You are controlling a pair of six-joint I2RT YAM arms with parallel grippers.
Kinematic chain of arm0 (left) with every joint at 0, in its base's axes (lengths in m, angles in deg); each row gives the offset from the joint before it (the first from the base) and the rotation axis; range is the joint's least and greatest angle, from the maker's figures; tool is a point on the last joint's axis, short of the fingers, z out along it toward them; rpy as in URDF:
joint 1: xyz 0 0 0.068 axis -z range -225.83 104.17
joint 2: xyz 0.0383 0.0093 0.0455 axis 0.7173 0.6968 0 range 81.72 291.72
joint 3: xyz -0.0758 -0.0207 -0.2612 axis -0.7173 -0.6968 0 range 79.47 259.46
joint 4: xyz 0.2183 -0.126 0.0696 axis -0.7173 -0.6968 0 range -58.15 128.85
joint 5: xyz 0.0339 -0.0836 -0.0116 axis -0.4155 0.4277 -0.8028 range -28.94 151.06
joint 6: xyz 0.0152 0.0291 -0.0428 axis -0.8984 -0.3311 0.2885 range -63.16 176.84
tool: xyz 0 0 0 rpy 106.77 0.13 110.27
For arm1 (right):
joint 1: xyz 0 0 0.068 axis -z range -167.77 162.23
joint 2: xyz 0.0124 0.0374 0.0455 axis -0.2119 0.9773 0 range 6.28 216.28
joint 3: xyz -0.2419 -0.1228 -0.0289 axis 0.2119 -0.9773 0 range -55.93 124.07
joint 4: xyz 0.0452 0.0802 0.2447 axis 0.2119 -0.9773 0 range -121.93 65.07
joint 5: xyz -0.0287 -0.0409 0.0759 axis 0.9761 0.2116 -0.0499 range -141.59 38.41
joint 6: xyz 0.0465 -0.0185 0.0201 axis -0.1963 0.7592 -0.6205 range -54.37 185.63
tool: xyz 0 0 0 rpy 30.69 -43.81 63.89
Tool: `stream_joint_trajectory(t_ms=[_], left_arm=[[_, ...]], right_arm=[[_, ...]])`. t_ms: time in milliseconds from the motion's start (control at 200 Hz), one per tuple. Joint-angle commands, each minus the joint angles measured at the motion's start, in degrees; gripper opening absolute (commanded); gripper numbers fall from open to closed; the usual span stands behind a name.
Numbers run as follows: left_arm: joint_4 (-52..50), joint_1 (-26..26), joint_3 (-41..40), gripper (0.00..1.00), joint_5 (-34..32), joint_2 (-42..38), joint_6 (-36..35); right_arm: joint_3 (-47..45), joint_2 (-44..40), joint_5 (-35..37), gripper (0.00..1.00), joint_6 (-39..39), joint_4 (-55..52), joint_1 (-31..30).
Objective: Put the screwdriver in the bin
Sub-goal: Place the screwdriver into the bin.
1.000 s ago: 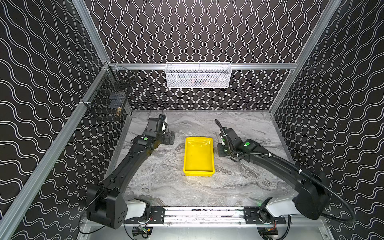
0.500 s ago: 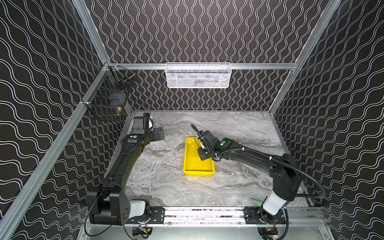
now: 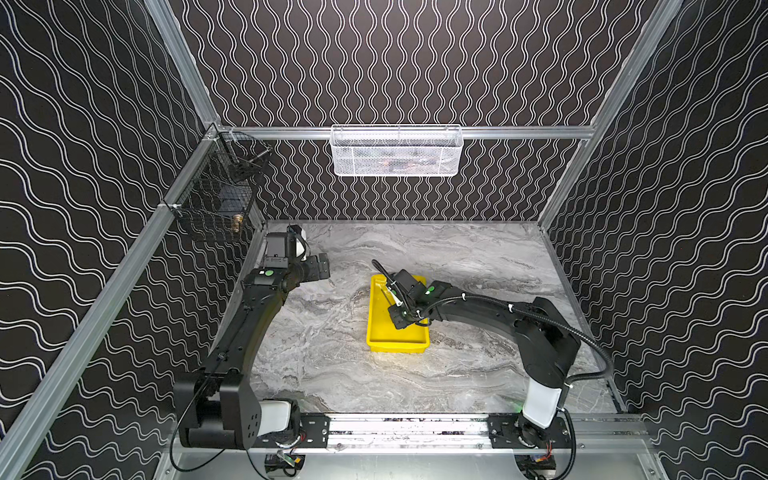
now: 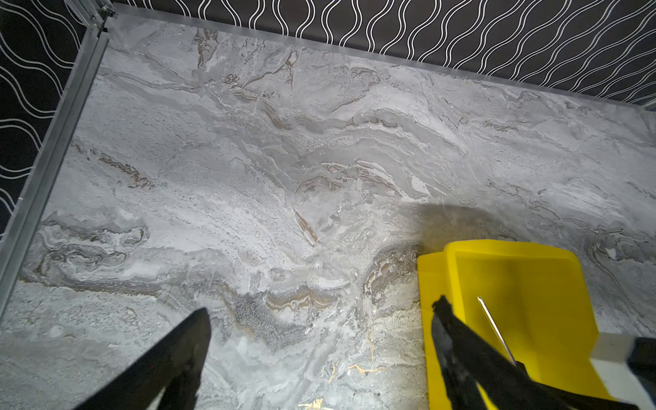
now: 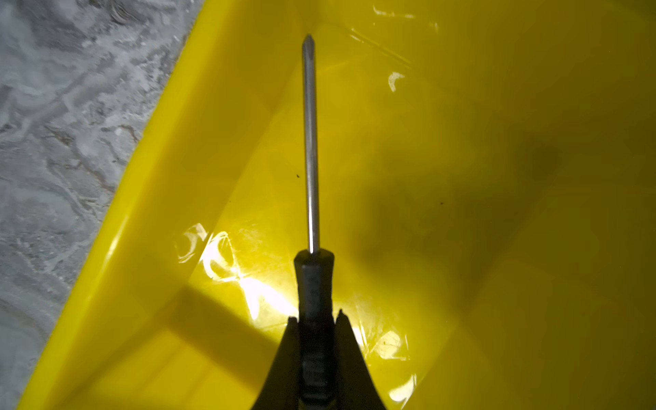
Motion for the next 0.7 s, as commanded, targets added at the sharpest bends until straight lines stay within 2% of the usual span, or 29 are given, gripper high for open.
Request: stream_joint_trajectory(t_ms=[0, 175, 350, 455, 576, 636, 696], left_arm=[[0.6, -0.1, 0.6, 0.99, 0.6, 0.0, 1.0], [0.5, -0.1, 0.7, 0.99, 0.6, -0.3, 1.0], [0.5, -0.1, 0.8, 0.99, 0.2, -0.7, 0.9], [0.7, -0.1, 0.7, 0.99, 0.1, -0.9, 1.0], [0.3, -0.1, 1.0, 0.99, 0.0, -0.7, 0.9], [0.7, -0.1, 0.7, 0.99, -0.1, -0.9, 1.0], [0.8, -0.1, 0.7, 0.99, 0.2, -0.7, 1.2]], right_arm=[[-0.8, 0.9, -0.5, 0.04, -0.2, 1.7, -0.1], [-1.2, 3.1, -0.5, 0.06, -0.2, 2.1, -0.1], [-1.8, 3.5, -0.1, 0.13, -0.1, 2.6, -0.1], [-1.6, 3.8, 0.2, 0.14, 0.1, 2.4, -0.1], [-1.4, 3.7, 0.1, 0.25, 0.3, 2.4, -0.1], [-1.2, 3.6, 0.5, 0.34, 0.5, 2.2, -0.1], [-0.8, 3.4, 0.8, 0.37, 0.6, 1.9, 0.0]])
